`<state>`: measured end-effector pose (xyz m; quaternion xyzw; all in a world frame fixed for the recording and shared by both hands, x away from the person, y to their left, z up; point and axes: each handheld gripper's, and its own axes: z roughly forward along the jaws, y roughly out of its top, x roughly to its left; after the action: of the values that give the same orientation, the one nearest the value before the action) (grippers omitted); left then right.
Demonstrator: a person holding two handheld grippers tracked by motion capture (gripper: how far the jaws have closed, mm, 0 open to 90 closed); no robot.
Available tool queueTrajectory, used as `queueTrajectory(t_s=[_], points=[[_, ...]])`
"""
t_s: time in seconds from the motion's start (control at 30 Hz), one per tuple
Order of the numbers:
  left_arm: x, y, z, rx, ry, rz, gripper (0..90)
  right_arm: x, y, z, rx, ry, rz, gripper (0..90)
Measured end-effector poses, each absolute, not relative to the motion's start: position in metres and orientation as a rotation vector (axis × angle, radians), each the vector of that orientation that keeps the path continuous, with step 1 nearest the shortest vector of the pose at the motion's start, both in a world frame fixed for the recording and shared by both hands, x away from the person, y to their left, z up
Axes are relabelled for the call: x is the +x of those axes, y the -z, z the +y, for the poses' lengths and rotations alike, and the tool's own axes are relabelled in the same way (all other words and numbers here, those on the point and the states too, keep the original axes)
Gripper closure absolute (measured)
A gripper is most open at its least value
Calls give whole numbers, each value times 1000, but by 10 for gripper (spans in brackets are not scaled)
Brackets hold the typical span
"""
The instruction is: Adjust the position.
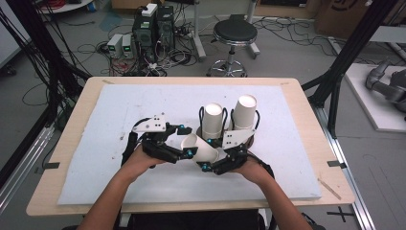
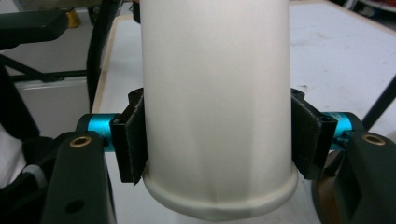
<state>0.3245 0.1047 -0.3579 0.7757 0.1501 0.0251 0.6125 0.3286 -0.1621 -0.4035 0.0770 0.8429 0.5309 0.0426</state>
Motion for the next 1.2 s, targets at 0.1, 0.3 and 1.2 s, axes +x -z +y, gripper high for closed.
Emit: queueTrajectory(t_s=[0.1, 0.3, 1.2], points=[[326, 362, 101, 1811, -31, 338, 252, 329, 405, -161, 225, -1640, 2602, 337], [326, 368, 99, 1812, 25, 275, 352, 328, 405, -162, 193, -1629, 2624, 348], [327, 372, 109, 1762, 51, 335, 245, 326, 402, -168, 165, -1595, 2570, 363]])
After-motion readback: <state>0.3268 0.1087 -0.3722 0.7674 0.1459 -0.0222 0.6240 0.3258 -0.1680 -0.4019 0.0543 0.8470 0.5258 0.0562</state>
